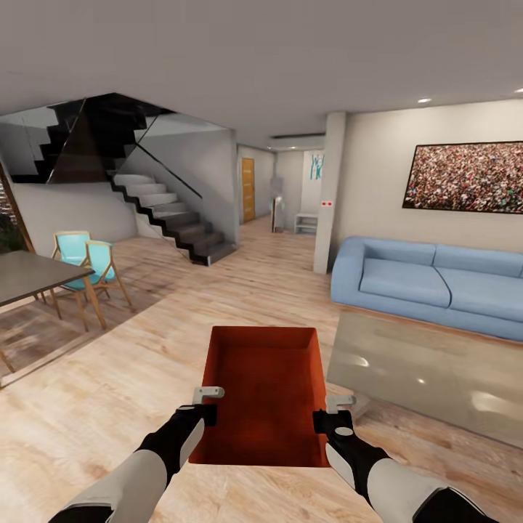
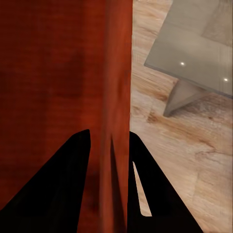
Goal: Move the two storage containers from the living room to the garage. In the garage, place one container on the floor and stack the other container on top of it (either order is fine).
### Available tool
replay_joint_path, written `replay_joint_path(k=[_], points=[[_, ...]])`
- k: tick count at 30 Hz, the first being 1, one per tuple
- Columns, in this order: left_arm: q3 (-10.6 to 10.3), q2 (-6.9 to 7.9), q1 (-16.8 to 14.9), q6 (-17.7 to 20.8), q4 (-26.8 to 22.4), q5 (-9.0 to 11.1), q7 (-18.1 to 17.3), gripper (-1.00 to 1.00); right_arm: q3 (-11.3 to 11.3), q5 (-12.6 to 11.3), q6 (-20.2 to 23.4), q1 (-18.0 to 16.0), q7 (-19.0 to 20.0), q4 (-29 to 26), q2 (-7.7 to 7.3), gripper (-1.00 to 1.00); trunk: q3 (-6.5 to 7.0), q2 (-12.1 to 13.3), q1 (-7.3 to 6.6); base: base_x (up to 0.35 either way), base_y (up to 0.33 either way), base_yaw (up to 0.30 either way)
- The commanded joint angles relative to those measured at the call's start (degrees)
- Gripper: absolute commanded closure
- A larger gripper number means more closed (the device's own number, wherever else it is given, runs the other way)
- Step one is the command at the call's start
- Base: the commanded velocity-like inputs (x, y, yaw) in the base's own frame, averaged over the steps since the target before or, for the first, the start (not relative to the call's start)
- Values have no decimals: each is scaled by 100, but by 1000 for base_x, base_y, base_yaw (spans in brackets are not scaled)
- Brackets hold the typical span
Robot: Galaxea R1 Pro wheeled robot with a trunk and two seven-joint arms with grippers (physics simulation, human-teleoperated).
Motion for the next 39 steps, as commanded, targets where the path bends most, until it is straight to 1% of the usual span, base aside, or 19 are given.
replay_joint_path(k=[1, 20, 24, 39], points=[[112, -37, -1, 48, 6, -114, 31, 100, -26, 28, -43, -8, -123, -28, 5, 100, -12, -11, 2, 0, 0, 212], [110, -37, -1, 46, 6, -114, 31, 100, -25, 22, -42, -8, -122, -28, 2, 100, -12, -11, 2, 0, 0, 266], [111, -37, -1, 46, 6, -114, 31, 100, -19, -17, -46, -8, -133, -28, 3, 100, -12, -11, 2, 0, 0, 76], [111, -37, -1, 48, 6, -114, 31, 100, -15, -29, -42, -8, -128, -28, 4, 100, -22, -11, 2, 0, 0, 3]])
